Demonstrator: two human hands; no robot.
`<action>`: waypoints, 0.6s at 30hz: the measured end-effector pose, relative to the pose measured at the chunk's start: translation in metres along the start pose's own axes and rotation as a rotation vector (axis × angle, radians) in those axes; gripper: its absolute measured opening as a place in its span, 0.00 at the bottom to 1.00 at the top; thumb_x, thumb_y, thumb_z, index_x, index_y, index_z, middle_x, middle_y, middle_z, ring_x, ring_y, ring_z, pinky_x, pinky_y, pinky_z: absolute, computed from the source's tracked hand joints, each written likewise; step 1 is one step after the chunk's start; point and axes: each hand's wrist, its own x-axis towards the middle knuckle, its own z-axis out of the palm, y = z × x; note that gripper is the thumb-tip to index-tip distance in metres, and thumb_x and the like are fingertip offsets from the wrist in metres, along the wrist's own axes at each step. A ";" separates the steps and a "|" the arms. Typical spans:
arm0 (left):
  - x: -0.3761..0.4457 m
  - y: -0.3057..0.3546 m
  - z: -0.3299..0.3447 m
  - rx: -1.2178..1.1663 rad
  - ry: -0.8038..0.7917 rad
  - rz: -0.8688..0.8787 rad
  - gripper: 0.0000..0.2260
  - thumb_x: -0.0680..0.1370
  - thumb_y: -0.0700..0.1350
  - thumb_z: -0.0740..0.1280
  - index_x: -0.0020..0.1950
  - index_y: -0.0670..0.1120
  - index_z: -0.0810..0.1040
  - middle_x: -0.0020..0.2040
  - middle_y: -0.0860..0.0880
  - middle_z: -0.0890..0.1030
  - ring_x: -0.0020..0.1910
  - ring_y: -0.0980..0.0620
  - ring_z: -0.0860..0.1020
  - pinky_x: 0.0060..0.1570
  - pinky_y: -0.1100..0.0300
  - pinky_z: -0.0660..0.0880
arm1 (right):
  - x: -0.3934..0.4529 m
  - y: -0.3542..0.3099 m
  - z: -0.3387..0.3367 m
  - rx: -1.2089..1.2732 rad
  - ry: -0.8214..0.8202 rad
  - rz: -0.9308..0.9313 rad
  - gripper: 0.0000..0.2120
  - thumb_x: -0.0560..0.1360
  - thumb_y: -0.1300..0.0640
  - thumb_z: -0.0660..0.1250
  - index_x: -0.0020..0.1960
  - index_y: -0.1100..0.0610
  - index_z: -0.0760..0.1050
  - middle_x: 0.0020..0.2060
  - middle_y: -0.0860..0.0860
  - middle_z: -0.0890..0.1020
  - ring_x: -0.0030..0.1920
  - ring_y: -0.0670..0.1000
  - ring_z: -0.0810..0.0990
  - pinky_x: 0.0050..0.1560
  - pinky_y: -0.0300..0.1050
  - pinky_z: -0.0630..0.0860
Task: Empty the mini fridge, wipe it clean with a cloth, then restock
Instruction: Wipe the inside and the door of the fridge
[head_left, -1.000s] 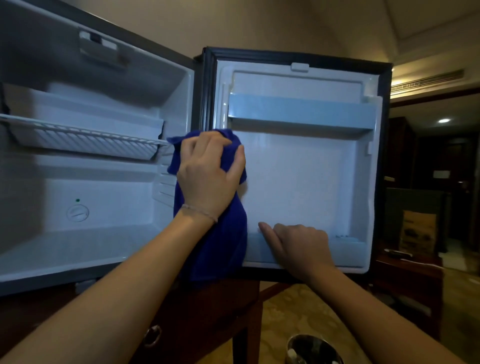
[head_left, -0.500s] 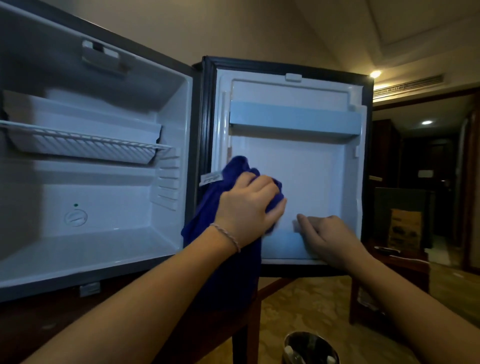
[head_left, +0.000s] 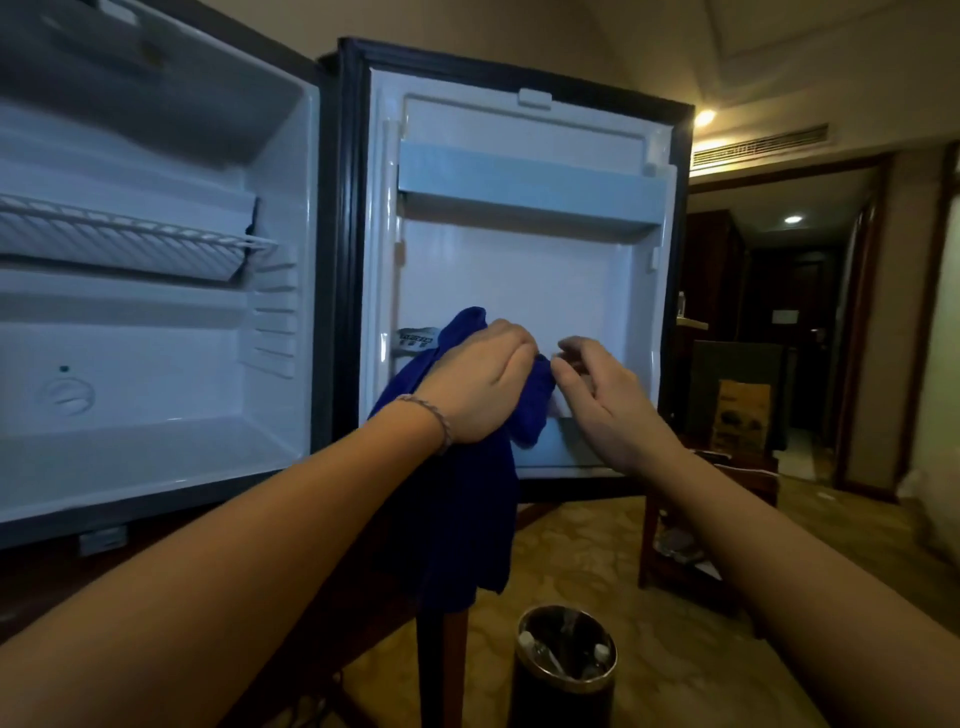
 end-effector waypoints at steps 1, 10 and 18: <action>-0.001 -0.003 -0.004 -0.049 -0.003 -0.013 0.14 0.84 0.49 0.51 0.56 0.49 0.75 0.55 0.52 0.75 0.53 0.54 0.74 0.60 0.52 0.71 | 0.003 -0.003 0.003 0.020 -0.025 -0.024 0.25 0.84 0.44 0.55 0.76 0.56 0.64 0.68 0.51 0.74 0.67 0.47 0.73 0.68 0.47 0.70; -0.023 -0.025 -0.041 0.189 -0.232 0.100 0.17 0.85 0.49 0.52 0.71 0.50 0.71 0.67 0.51 0.74 0.64 0.53 0.73 0.67 0.51 0.69 | 0.016 -0.023 0.036 0.119 -0.210 -0.113 0.20 0.83 0.42 0.57 0.75 0.42 0.63 0.69 0.44 0.71 0.68 0.43 0.70 0.71 0.42 0.65; -0.038 -0.051 -0.065 0.720 -0.064 0.374 0.23 0.83 0.55 0.46 0.72 0.50 0.71 0.61 0.48 0.81 0.62 0.48 0.76 0.66 0.51 0.71 | 0.019 -0.027 0.039 0.039 -0.194 -0.157 0.25 0.80 0.44 0.66 0.75 0.46 0.67 0.64 0.49 0.75 0.62 0.47 0.75 0.66 0.42 0.70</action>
